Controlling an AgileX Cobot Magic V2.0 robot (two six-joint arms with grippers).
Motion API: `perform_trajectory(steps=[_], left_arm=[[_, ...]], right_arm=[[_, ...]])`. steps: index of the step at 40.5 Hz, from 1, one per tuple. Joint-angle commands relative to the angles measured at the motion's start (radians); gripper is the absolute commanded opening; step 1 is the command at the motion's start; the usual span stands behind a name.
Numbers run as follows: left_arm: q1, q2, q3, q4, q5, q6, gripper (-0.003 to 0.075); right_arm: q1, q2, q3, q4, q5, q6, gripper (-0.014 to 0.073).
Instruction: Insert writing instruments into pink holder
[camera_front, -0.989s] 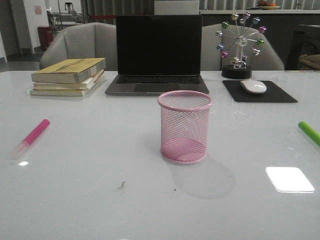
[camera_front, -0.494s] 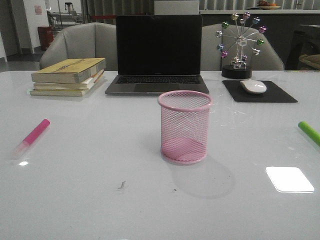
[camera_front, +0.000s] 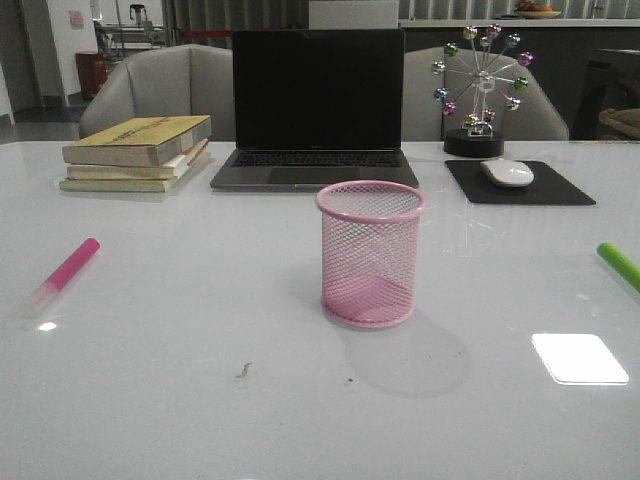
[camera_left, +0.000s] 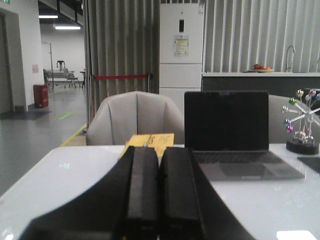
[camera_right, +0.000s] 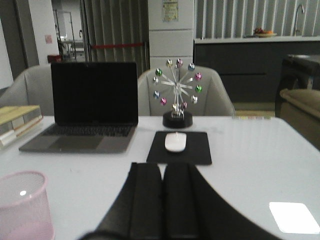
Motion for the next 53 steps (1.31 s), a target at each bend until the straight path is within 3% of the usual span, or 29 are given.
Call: perform_trajectory(steps=[1,11,21,38,53], left_arm=[[0.002,-0.013,-0.128,-0.002,-0.026,-0.010,0.0091],[0.002,0.111,-0.435,-0.002,0.196,-0.010,0.0091],[0.002,0.312,-0.662,-0.002,0.518,-0.010,0.0091],[0.002,0.550,-0.631,-0.002,0.749,-0.010,0.0091],[0.002,0.653,-0.631,-0.019,0.765,-0.003,0.0106]], right_arm=[[-0.003,-0.014,-0.138,-0.003,-0.030,0.000,0.0057],[-0.003,0.108,-0.403,-0.003,0.110,0.000,0.0057],[-0.003,0.303,-0.584,-0.002,0.341,0.000,0.0057],[-0.003,0.593,-0.587,-0.002,0.690,0.000,0.0057],[-0.003,0.765,-0.587,-0.002,0.750,0.000,0.0087]])
